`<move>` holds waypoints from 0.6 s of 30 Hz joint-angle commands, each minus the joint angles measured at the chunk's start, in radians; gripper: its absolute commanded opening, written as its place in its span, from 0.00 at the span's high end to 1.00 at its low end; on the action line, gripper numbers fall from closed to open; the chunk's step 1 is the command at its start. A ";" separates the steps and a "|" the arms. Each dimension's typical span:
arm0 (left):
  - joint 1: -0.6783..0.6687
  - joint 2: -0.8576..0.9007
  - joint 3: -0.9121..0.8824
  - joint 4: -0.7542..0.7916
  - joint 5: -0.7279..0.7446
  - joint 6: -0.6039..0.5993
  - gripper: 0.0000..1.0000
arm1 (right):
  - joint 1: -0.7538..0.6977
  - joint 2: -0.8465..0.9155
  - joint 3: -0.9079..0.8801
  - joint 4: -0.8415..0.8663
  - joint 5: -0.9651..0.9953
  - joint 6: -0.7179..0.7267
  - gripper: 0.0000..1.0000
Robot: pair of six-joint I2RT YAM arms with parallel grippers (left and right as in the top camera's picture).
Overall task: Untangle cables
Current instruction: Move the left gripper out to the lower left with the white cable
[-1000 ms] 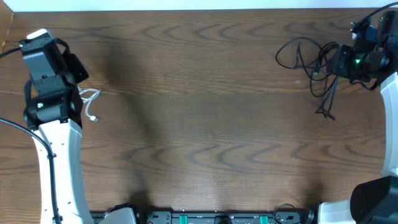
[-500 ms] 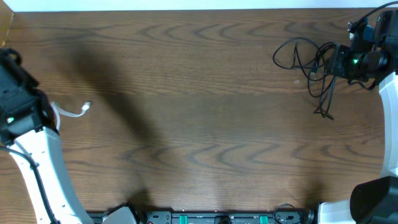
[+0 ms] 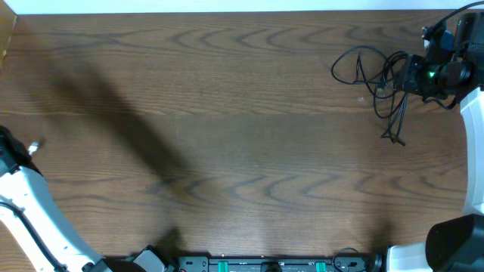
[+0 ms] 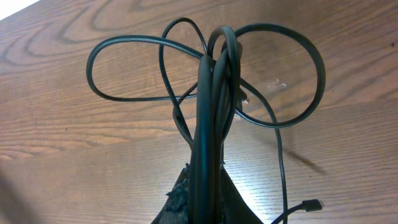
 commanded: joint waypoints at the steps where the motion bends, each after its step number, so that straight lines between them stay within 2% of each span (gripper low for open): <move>1: 0.008 0.037 0.031 -0.022 0.030 0.016 0.93 | 0.005 0.000 0.011 0.002 -0.017 -0.017 0.99; 6: 0.008 0.095 0.005 -0.097 0.039 -0.040 0.92 | 0.005 0.000 0.011 0.002 -0.017 -0.018 0.99; 18: 0.038 0.266 -0.014 -0.143 0.035 -0.047 0.92 | 0.005 0.000 0.011 -0.006 -0.017 -0.017 0.99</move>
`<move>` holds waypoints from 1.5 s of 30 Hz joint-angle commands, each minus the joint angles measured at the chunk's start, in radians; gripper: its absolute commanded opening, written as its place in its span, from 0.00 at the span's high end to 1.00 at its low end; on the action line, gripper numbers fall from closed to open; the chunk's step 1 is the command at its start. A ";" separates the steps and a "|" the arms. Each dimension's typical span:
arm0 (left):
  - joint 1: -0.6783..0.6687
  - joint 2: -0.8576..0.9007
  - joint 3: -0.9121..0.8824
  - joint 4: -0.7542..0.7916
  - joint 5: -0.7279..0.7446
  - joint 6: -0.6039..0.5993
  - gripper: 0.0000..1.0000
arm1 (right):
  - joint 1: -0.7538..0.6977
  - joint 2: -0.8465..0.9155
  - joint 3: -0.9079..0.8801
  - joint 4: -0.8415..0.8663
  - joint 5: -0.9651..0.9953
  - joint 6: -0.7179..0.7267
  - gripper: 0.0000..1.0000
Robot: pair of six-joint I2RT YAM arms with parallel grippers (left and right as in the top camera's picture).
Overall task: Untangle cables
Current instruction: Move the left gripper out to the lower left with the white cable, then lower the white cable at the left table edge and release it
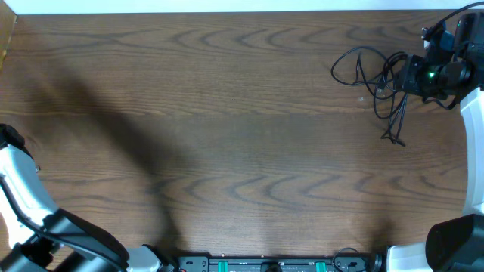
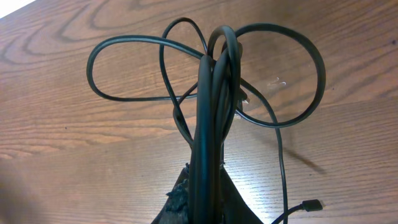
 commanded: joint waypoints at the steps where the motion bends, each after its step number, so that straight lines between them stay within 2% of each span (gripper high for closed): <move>1: 0.008 0.032 -0.008 -0.003 -0.003 -0.014 0.92 | 0.005 0.000 0.011 0.000 -0.017 -0.017 0.99; 10: 0.039 0.162 -0.008 -0.010 -0.003 -0.014 0.92 | 0.005 0.000 0.011 -0.011 -0.017 -0.018 0.99; 12: 0.039 0.182 -0.008 -0.009 0.003 -0.014 0.83 | 0.005 0.000 0.011 -0.014 -0.017 -0.017 0.99; 15: 0.039 0.204 -0.008 -0.008 0.058 -0.013 0.56 | 0.005 0.000 0.011 -0.018 -0.017 -0.017 0.99; 17: 0.039 0.210 -0.008 -0.006 0.085 -0.014 0.45 | 0.005 0.000 0.011 -0.018 -0.017 -0.018 0.99; 20: 0.039 0.211 -0.008 -0.005 0.087 -0.014 0.03 | 0.005 0.000 0.011 -0.018 -0.017 -0.017 0.99; 29: 0.039 0.200 -0.008 0.006 0.087 -0.013 0.01 | 0.005 0.000 0.011 -0.022 -0.017 -0.018 0.99; 31: 0.039 0.197 -0.008 0.006 0.108 -0.014 0.20 | 0.005 0.000 0.011 -0.023 -0.017 -0.018 0.99; 35: 0.040 0.196 -0.008 -0.010 0.385 -0.013 0.22 | 0.005 0.000 0.011 -0.024 -0.017 -0.017 0.99; 40: 0.087 0.196 -0.008 0.054 0.898 -0.014 0.05 | 0.005 0.000 0.011 -0.029 -0.017 -0.018 0.99; 43: 0.130 0.196 -0.008 0.105 1.059 -0.033 0.04 | 0.005 0.000 0.011 -0.032 -0.017 -0.018 0.99; 45: 0.161 0.196 -0.008 0.103 1.074 -0.067 0.05 | 0.005 0.000 0.011 -0.032 -0.017 -0.018 0.99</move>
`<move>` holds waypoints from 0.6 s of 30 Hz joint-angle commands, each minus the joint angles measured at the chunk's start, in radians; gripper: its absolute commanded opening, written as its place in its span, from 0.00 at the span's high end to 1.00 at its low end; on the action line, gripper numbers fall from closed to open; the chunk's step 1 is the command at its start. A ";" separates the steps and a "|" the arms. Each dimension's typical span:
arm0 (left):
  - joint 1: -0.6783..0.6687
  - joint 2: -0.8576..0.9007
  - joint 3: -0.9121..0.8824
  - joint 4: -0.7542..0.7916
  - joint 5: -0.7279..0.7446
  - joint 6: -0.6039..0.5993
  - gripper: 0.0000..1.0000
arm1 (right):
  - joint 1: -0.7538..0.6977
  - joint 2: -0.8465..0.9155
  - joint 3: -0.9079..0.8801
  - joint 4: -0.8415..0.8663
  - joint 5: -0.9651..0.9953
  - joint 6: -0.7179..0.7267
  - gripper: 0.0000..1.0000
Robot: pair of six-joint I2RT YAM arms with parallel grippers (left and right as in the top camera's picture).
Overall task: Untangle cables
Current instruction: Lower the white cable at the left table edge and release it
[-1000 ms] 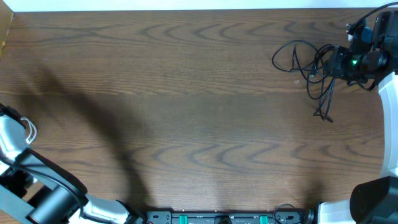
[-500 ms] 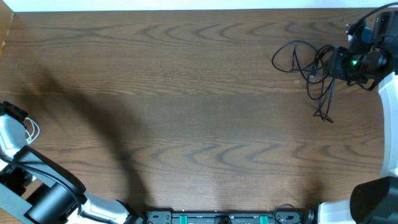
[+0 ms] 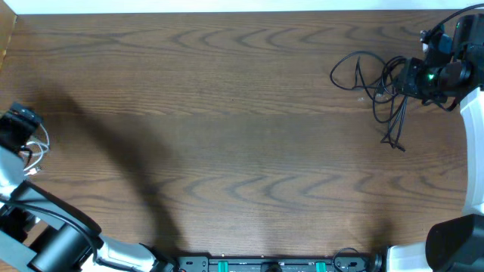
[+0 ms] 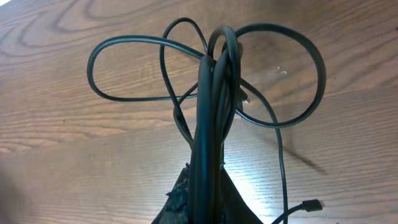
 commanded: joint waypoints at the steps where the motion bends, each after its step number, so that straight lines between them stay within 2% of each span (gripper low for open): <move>1: 0.061 -0.009 -0.003 -0.012 0.216 -0.043 0.05 | 0.004 0.000 0.011 0.002 -0.017 -0.015 0.99; 5: 0.119 -0.009 -0.003 -0.086 0.158 -0.042 0.05 | 0.004 0.000 0.011 0.002 -0.017 -0.015 0.99; 7: 0.137 -0.009 -0.003 -0.133 0.071 -0.043 0.12 | 0.004 0.000 0.011 0.002 -0.017 -0.015 0.99; 8: 0.144 -0.009 -0.003 -0.158 0.017 -0.043 0.19 | 0.004 0.000 0.011 0.002 -0.017 -0.015 0.99; 10: 0.149 -0.009 -0.003 -0.219 -0.143 -0.097 0.38 | 0.004 0.000 0.011 0.002 -0.017 -0.015 0.99; 12: 0.149 -0.009 -0.003 -0.263 -0.278 -0.175 0.81 | 0.004 0.000 0.011 0.002 -0.017 -0.015 0.99; 13: 0.149 -0.009 -0.003 -0.276 -0.314 -0.199 0.92 | 0.004 0.000 0.011 0.001 -0.017 -0.015 0.99; 17: 0.148 -0.009 -0.003 -0.256 -0.274 -0.211 0.92 | 0.004 0.000 0.011 0.001 -0.017 -0.015 0.99; 18: 0.148 -0.009 -0.003 -0.247 -0.247 -0.211 0.83 | 0.004 0.000 0.011 0.001 -0.016 -0.016 0.99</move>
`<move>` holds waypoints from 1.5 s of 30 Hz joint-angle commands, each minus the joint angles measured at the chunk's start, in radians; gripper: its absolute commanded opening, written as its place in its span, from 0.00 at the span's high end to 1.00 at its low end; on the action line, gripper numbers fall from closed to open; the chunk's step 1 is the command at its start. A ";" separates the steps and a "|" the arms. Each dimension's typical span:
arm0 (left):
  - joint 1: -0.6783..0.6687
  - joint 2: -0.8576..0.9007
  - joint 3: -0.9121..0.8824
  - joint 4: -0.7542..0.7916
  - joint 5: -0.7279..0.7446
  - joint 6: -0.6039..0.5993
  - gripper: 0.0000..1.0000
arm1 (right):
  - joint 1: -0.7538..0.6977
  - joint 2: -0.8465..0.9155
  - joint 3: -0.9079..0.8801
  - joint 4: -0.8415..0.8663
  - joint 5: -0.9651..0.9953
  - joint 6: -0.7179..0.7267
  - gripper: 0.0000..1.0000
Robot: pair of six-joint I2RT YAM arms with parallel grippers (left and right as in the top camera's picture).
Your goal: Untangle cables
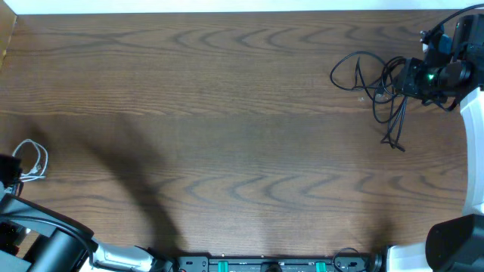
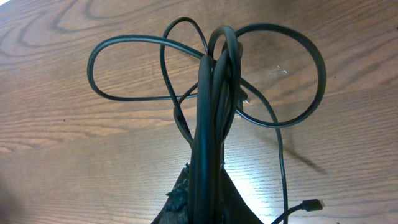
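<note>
A tangled black cable [image 1: 354, 66] lies in loops at the table's far right. My right gripper [image 1: 402, 78] is shut on its bunched strands. In the right wrist view the bundle [image 2: 212, 106] rises straight out of the right gripper [image 2: 208, 182], with loops fanning out over the wood and a plug end [image 2: 309, 204] lying at lower right. At the left edge a thin white cable [image 1: 34, 159] forms a small loop against my left gripper [image 1: 6, 169]. That gripper is mostly cut off by the frame, and its fingers do not show.
The brown wooden table [image 1: 227, 136] fills the view. Its far edge meets a pale wall strip [image 1: 227, 6]. The arms' bases and a green-marked rail [image 1: 265, 264] sit along the near edge. A diagonal shadow crosses the left half.
The left gripper has moved down along the left edge, and the white cable loop now sits a little lower beside it. The right gripper and black cable have not moved.
The right gripper stayed shut on the black bundle at far right throughout, with the loops shifting only slightly. The left arm was at the left edge with a bit of white cable showing, then stood higher with white loops below it, and is now lower.
</note>
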 commanded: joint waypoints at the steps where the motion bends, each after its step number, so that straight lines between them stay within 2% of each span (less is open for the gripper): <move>1: 0.000 -0.009 -0.002 0.024 -0.001 -0.044 0.54 | 0.004 0.000 0.011 0.002 -0.017 -0.015 0.99; 2: 0.000 -0.009 -0.002 0.037 0.018 -0.044 0.27 | 0.004 0.000 0.011 0.002 -0.016 -0.015 0.99; 3: 0.000 -0.009 -0.002 0.047 0.031 -0.045 0.14 | 0.004 0.000 0.011 0.002 -0.016 -0.015 0.99; 4: 0.000 -0.009 -0.002 0.053 0.042 -0.044 0.10 | 0.004 0.000 0.011 0.002 -0.016 -0.016 0.99; 22: 0.000 -0.008 -0.002 0.031 0.039 -0.032 0.10 | 0.025 0.000 0.011 -0.024 -0.036 -0.030 0.99; 32: 0.000 -0.009 -0.002 0.021 0.050 -0.006 0.10 | 0.134 0.000 0.011 -0.024 -0.043 -0.029 0.99; 36: 0.000 -0.025 -0.002 0.050 0.181 -0.006 0.11 | 0.207 0.000 0.011 -0.015 -0.043 -0.029 0.99; 45: 0.000 -0.050 -0.002 0.196 0.651 0.013 0.10 | 0.305 0.000 0.011 0.003 -0.043 -0.029 0.99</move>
